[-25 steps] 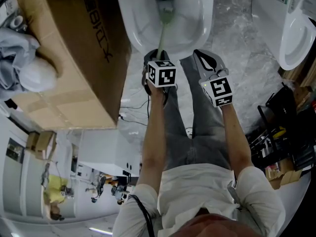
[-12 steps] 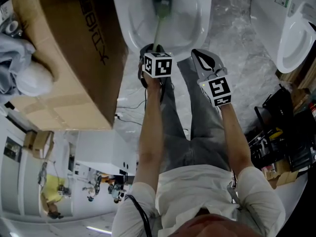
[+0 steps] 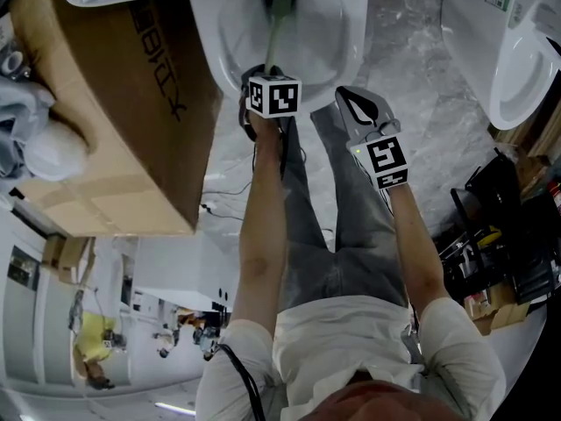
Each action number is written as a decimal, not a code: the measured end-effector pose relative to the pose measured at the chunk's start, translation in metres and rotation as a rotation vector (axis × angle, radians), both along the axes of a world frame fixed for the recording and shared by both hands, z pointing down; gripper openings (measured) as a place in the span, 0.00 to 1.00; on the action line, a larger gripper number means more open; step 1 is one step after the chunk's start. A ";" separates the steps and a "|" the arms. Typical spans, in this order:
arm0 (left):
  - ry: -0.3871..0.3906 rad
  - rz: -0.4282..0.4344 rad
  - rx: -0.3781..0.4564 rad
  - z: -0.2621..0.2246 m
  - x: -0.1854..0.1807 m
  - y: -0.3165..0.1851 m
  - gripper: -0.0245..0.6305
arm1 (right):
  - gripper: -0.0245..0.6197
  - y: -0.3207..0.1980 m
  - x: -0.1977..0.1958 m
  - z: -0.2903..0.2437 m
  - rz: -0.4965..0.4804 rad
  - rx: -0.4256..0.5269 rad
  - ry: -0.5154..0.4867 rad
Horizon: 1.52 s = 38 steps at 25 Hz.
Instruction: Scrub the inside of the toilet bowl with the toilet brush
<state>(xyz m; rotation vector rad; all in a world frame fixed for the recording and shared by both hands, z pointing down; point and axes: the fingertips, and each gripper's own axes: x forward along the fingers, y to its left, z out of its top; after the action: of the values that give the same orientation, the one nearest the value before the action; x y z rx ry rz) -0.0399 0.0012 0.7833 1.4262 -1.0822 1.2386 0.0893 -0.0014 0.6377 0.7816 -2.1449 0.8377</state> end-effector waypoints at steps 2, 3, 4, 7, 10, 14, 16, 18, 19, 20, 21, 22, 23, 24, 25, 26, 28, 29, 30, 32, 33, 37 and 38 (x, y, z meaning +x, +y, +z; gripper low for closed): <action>-0.003 0.007 -0.001 0.003 0.000 -0.008 0.20 | 0.04 0.001 0.003 0.000 0.005 -0.004 0.003; -0.005 0.011 -0.003 0.004 -0.001 -0.011 0.20 | 0.04 0.001 0.004 -0.001 0.006 -0.005 0.003; -0.006 0.013 -0.004 0.004 -0.001 -0.013 0.20 | 0.04 0.001 0.005 -0.001 0.007 -0.005 0.003; -0.006 0.015 -0.007 0.002 -0.002 -0.011 0.20 | 0.04 -0.001 0.008 -0.003 0.011 0.002 0.004; -0.007 0.022 -0.012 -0.003 -0.003 -0.001 0.20 | 0.04 -0.001 0.010 -0.006 0.017 0.009 0.007; -0.003 0.032 -0.020 -0.011 -0.003 0.017 0.20 | 0.04 0.001 0.006 -0.014 0.024 0.021 0.002; -0.001 0.033 -0.023 -0.016 -0.004 0.024 0.20 | 0.04 0.004 0.005 -0.018 0.026 0.028 0.006; 0.003 0.036 -0.026 -0.022 -0.004 0.032 0.20 | 0.04 0.007 0.003 -0.023 0.030 0.038 0.006; 0.006 0.040 -0.027 -0.025 -0.005 0.036 0.20 | 0.04 0.009 0.002 -0.026 0.032 0.041 0.005; 0.009 0.043 -0.029 -0.028 -0.005 0.040 0.20 | 0.04 0.011 0.001 -0.029 0.034 0.043 0.006; 0.012 0.046 -0.031 -0.031 -0.006 0.045 0.20 | 0.04 0.014 0.001 -0.031 0.036 0.043 0.010; 0.017 0.047 -0.034 -0.035 -0.007 0.049 0.20 | 0.04 0.018 0.002 -0.034 0.038 0.042 0.015; 0.023 0.049 -0.037 -0.039 -0.008 0.054 0.20 | 0.04 0.021 0.002 -0.037 0.041 0.044 0.021; 0.027 0.052 -0.039 -0.042 -0.009 0.058 0.20 | 0.04 0.022 0.002 -0.040 0.045 0.049 0.025; 0.032 0.056 -0.041 -0.046 -0.010 0.062 0.20 | 0.04 0.023 0.002 -0.045 0.051 0.057 0.027; 0.036 0.061 -0.043 -0.050 -0.012 0.067 0.20 | 0.04 0.024 0.002 -0.050 0.058 0.066 0.028; 0.045 0.071 -0.040 -0.060 -0.016 0.076 0.20 | 0.04 0.026 0.000 -0.061 0.071 0.080 0.030; 0.051 0.074 -0.032 -0.065 -0.018 0.078 0.20 | 0.04 0.028 0.000 -0.066 0.078 0.086 0.032; 0.061 0.075 -0.019 -0.072 -0.019 0.080 0.20 | 0.04 0.028 0.000 -0.071 0.085 0.093 0.034; 0.088 0.076 0.007 -0.086 -0.020 0.081 0.20 | 0.04 0.030 0.000 -0.081 0.101 0.104 0.038; 0.099 0.078 0.019 -0.093 -0.021 0.081 0.20 | 0.04 0.031 0.000 -0.086 0.108 0.107 0.039; 0.122 0.093 0.082 -0.130 -0.025 0.074 0.20 | 0.04 0.034 -0.005 -0.109 0.124 0.131 0.036; 0.128 0.099 0.101 -0.141 -0.026 0.071 0.20 | 0.04 0.034 -0.006 -0.117 0.127 0.141 0.035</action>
<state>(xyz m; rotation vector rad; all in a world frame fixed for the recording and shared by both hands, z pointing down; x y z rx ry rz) -0.0657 0.0726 0.6418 1.6302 -1.0084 1.1580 0.0830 0.0321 0.5206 1.0064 -2.1585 0.7364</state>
